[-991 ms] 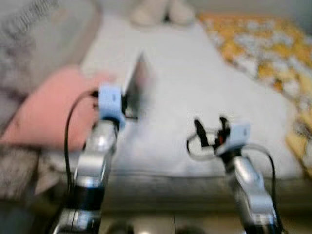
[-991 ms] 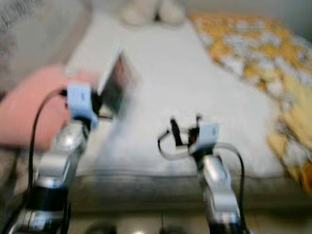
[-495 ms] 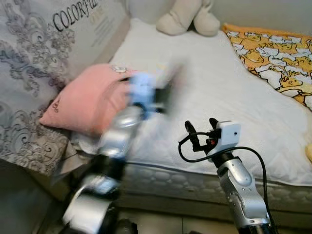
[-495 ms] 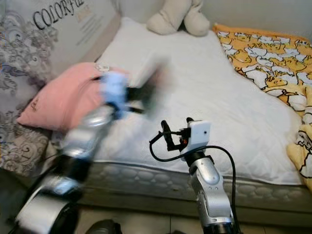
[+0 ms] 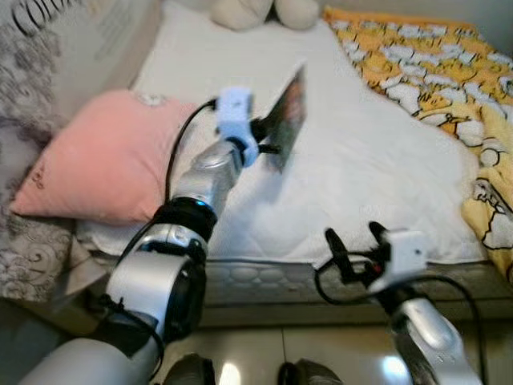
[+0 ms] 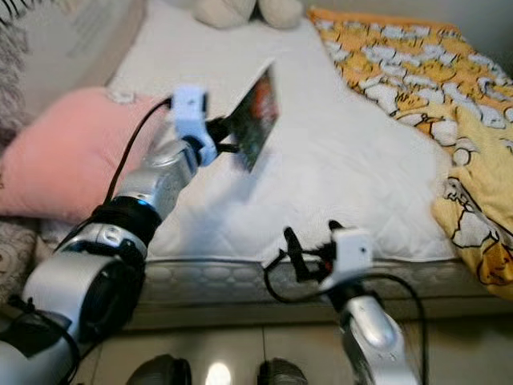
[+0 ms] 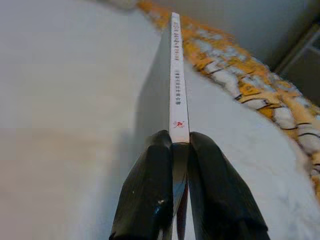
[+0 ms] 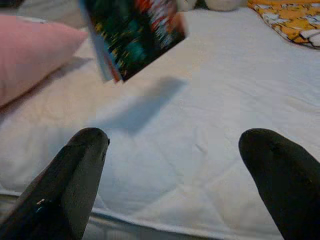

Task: Clean up the room

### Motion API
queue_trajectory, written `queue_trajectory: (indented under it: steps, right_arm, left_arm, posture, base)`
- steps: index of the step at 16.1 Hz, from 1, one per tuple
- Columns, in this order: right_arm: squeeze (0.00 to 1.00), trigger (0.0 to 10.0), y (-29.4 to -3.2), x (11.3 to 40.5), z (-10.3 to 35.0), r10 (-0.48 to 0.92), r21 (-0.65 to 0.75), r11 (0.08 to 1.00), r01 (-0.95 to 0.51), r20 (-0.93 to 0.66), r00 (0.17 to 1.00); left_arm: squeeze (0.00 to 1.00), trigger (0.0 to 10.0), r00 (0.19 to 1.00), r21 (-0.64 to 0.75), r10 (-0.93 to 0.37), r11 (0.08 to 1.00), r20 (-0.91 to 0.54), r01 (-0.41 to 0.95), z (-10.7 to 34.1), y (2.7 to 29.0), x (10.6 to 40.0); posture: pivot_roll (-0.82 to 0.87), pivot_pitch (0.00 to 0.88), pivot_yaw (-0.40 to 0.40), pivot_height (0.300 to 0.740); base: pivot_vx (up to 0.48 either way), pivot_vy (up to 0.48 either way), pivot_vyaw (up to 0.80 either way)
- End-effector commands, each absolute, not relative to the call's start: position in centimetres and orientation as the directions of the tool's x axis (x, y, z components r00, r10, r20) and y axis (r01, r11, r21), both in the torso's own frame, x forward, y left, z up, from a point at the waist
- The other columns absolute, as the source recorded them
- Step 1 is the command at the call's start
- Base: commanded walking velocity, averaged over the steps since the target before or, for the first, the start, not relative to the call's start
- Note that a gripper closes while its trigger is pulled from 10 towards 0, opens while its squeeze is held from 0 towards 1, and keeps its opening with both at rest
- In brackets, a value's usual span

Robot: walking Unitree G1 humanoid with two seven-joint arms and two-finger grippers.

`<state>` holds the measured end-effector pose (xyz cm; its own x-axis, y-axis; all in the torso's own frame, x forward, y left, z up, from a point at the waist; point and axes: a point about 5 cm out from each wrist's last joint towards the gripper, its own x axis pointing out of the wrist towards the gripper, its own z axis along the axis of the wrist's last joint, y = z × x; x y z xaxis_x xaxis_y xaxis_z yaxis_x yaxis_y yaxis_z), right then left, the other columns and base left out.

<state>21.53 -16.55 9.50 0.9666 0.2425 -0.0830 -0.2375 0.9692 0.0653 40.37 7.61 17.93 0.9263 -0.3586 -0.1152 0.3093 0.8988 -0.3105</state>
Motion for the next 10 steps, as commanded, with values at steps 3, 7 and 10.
queue_trajectory:
  steps: [3, 7, 10]
  right_arm:
    - [0.00, 10.0, -17.1, 20.1, 10.1, 0.246, 0.048, 0.969, -0.241, -0.121, 0.962]
    - [0.00, 10.0, -16.4, 19.5, 11.1, 0.340, 0.071, 0.940, -0.335, -0.085, 0.937]
    - [0.00, 10.0, -16.7, 18.9, 10.8, 0.387, 0.072, 0.922, -0.381, -0.120, 0.914]
  left_arm:
    - [0.00, 10.0, 0.963, -0.579, -0.147, 0.815, -0.224, -0.010, 14.5, 11.5, 40.0]
    - [0.00, 10.0, 0.955, -0.600, -0.022, 0.782, -0.296, -0.168, 11.3, 14.2, 38.7]
    - [0.00, 10.0, 0.953, -0.619, 0.071, 0.746, -0.295, -0.247, 11.0, 16.6, 38.4]
  posture:
    - [-0.21, 0.159, -0.083, 0.710]
    - [-0.20, 0.165, -0.095, 0.710]
    - [-0.18, 0.171, -0.103, 0.710]
  base:
    - [0.000, 0.000, 0.00]
    - [0.000, 0.000, 0.00]
    - [0.000, 0.000, 0.00]
